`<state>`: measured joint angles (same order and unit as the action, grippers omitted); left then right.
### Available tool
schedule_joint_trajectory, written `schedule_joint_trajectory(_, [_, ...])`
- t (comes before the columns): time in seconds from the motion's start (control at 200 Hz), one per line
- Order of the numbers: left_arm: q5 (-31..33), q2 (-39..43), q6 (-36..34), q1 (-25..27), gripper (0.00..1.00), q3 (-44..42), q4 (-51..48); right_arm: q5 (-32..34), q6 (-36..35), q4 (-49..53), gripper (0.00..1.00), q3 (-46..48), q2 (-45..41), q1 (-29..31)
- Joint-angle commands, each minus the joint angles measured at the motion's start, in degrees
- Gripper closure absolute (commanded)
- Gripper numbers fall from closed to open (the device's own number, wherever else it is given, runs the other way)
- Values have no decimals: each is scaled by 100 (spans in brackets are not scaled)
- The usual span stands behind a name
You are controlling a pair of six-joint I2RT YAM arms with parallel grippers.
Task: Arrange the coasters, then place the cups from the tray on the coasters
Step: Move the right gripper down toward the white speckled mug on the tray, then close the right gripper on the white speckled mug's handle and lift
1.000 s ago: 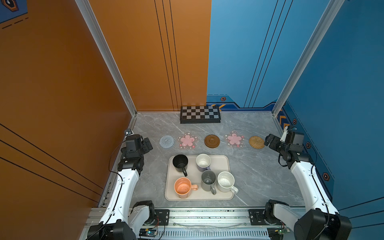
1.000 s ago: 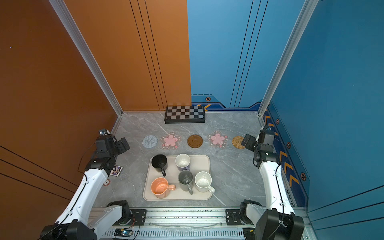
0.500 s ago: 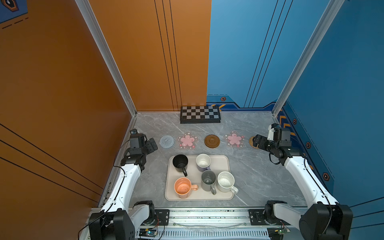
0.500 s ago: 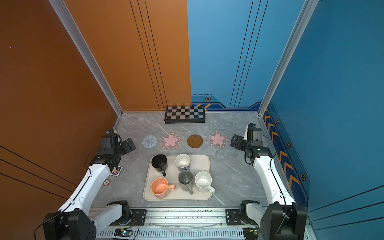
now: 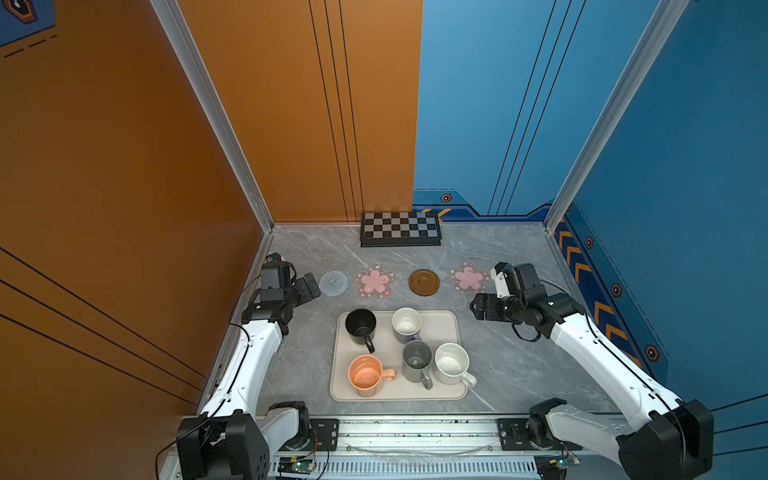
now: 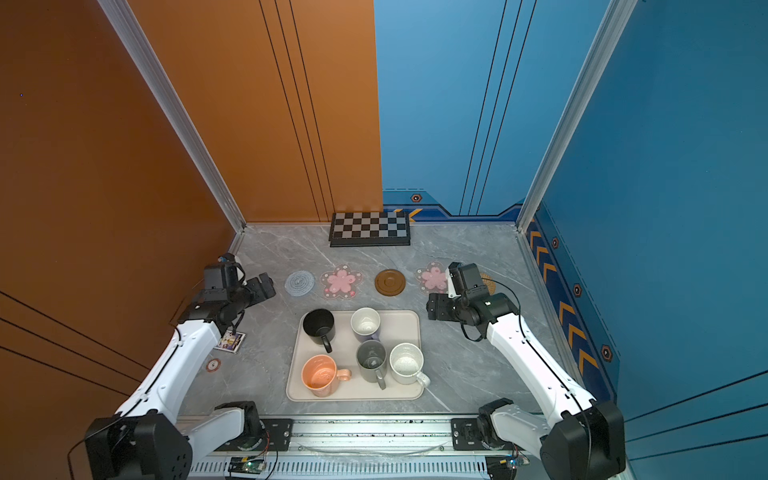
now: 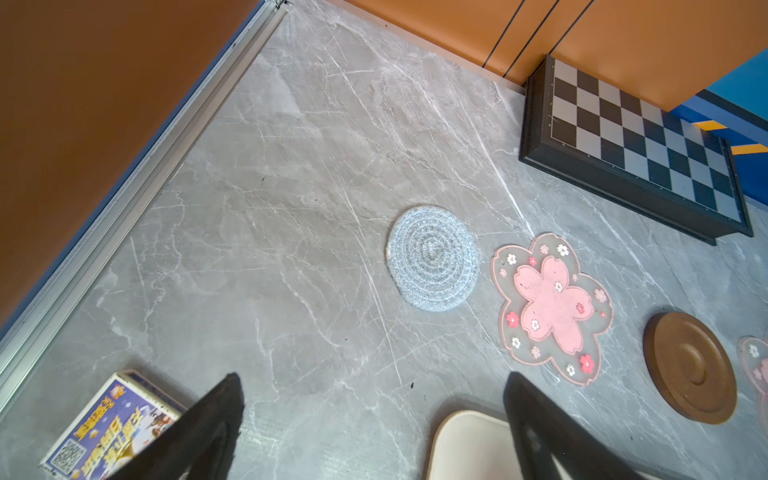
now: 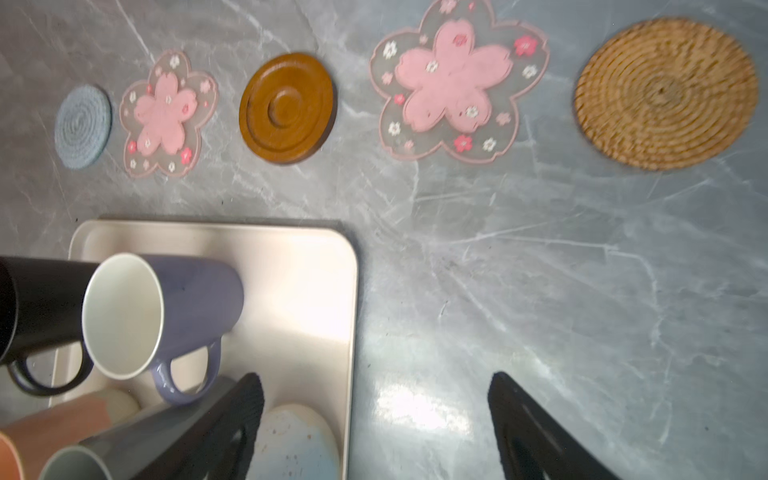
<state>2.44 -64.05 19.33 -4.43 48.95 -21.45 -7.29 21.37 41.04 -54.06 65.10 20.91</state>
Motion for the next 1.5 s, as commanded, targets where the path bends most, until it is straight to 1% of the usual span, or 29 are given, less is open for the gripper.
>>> schedule_joint_trajectory(0.0, [-263,11,-88,47,2,203,-285,134,285,760,13,-209,-344,246])
schedule_joint_trajectory(0.145, [-434,-9,-95,69,2,223,-289,164,386,1236,13,-263,-680,629])
schedule_joint_trajectory(0.25, [-485,-63,-141,82,2,277,-365,98,774,1589,14,-205,-965,968])
schedule_joint_trajectory(0.385, [-483,-125,-149,95,2,394,-411,162,1150,1767,13,132,-1528,1484])
schedule_joint_trajectory(0.541, [-638,-230,-93,134,2,519,-401,195,1478,2271,14,345,-1795,1889])
schedule_joint_trajectory(0.561, [-656,-231,-81,150,2,518,-403,234,1519,2297,14,387,-1830,2110])
schedule_joint_trajectory(0.621, [-661,-222,-25,181,2,472,-402,367,1635,2280,14,542,-1887,2360])
schedule_joint_trajectory(0.701, [-661,-256,15,224,2,415,-405,372,1696,2155,16,711,-1802,2557])
schedule_joint_trajectory(0.821, [-765,-251,11,257,2,355,-419,185,1606,1934,23,917,-1609,2859])
schedule_joint_trajectory(0.956, [-719,-118,9,249,2,291,-417,313,1573,1714,30,1109,-1495,3133])
schedule_joint_trajectory(1.231, [-696,-72,-43,240,2,343,-585,266,1525,984,32,1345,-973,3300])
schedule_joint_trajectory(1.372, [-700,-72,-44,232,2,371,-604,458,1426,832,35,1341,-647,3323])
schedule_joint_trajectory(1.437, [-705,-92,-27,225,2,379,-615,631,1423,836,42,1328,-491,3347])
schedule_joint_trajectory(1.497, [-728,-116,-18,224,2,396,-632,708,1424,778,52,1348,-397,3375])
